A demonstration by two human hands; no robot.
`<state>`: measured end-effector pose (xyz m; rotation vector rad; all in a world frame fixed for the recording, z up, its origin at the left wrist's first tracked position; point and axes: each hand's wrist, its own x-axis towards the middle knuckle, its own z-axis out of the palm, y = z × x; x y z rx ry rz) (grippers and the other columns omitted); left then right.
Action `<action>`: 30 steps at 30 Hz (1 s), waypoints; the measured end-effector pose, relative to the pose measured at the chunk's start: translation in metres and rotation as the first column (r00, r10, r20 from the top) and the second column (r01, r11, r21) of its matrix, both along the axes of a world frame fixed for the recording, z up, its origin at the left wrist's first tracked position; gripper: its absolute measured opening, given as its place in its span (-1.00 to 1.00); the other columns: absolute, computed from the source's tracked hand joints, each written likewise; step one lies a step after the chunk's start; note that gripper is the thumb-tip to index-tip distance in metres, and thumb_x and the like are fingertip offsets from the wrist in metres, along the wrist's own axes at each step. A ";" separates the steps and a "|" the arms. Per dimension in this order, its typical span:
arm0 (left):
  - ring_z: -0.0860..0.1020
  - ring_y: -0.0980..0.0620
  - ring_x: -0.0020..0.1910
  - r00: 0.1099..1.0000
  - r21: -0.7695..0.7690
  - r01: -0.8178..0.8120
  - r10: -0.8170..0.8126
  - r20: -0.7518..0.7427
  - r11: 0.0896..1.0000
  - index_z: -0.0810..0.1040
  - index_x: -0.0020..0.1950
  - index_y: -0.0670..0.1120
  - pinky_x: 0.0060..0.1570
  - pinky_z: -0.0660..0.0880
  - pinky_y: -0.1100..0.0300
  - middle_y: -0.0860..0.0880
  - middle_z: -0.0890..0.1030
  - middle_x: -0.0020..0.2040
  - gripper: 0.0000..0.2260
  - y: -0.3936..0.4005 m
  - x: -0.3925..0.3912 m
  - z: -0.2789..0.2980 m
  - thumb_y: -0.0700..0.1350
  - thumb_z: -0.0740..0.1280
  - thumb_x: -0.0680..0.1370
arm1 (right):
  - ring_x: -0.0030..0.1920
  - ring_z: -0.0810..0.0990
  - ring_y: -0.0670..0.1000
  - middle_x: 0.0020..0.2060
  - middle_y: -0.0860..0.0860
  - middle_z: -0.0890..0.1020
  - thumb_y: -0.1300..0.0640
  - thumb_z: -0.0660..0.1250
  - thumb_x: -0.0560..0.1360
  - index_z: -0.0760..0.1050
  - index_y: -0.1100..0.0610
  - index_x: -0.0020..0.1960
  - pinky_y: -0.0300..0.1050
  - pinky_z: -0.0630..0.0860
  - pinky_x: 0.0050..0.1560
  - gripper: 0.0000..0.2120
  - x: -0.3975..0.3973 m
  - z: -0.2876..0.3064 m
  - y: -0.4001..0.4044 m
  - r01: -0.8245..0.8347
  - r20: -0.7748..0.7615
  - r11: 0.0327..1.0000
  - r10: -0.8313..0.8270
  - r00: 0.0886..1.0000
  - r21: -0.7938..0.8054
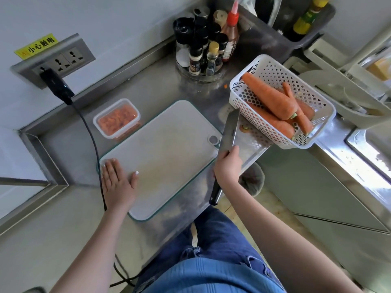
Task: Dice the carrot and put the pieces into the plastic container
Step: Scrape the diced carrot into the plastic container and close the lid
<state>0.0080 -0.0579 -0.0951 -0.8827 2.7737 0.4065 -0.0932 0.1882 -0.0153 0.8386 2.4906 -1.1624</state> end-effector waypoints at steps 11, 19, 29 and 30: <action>-0.14 -0.13 0.52 1.000 0.008 -0.001 0.000 0.022 1.000 -0.15 0.54 -0.19 0.45 -0.20 0.06 -0.20 -0.12 0.54 -0.35 -0.001 0.001 0.000 0.11 0.05 0.62 | -0.43 0.48 0.11 -0.28 0.18 0.46 0.16 0.03 0.61 0.21 0.12 -0.18 0.06 0.56 -0.46 -0.81 0.033 -0.004 0.046 0.178 0.049 0.969 -0.173 0.984 -0.173; -0.10 -0.15 0.52 1.000 -0.009 -0.006 0.006 0.006 1.000 -0.11 0.54 -0.22 0.45 -0.17 0.04 -0.24 -0.08 0.53 -0.35 0.001 0.001 -0.001 0.09 0.08 0.61 | -0.60 0.31 -0.06 -0.40 0.06 0.30 0.23 0.01 0.63 0.23 0.15 -0.10 -0.17 0.34 -0.55 -0.87 0.039 0.019 0.046 0.339 0.128 0.762 -0.324 0.937 -0.552; -0.10 -0.16 0.52 1.000 0.004 -0.015 0.015 -0.004 1.000 -0.11 0.53 -0.23 0.45 -0.18 0.03 -0.24 -0.08 0.53 -0.36 0.003 0.001 0.002 0.08 0.09 0.62 | -0.54 0.30 -0.03 -0.38 0.06 0.32 0.21 0.03 0.63 0.24 0.13 -0.15 -0.15 0.34 -0.53 -0.82 0.028 0.018 0.050 0.426 0.175 0.694 -0.405 0.898 -0.581; -0.11 -0.16 0.52 1.000 0.004 -0.017 0.017 -0.004 1.000 -0.11 0.53 -0.23 0.45 -0.18 0.03 -0.24 -0.08 0.53 -0.36 0.003 0.001 0.002 0.08 0.09 0.62 | -0.54 0.30 -0.03 -0.40 0.06 0.32 0.21 0.03 0.63 0.23 0.14 -0.16 -0.14 0.33 -0.53 -0.81 0.032 0.018 0.057 0.440 0.176 0.692 -0.420 0.890 -0.573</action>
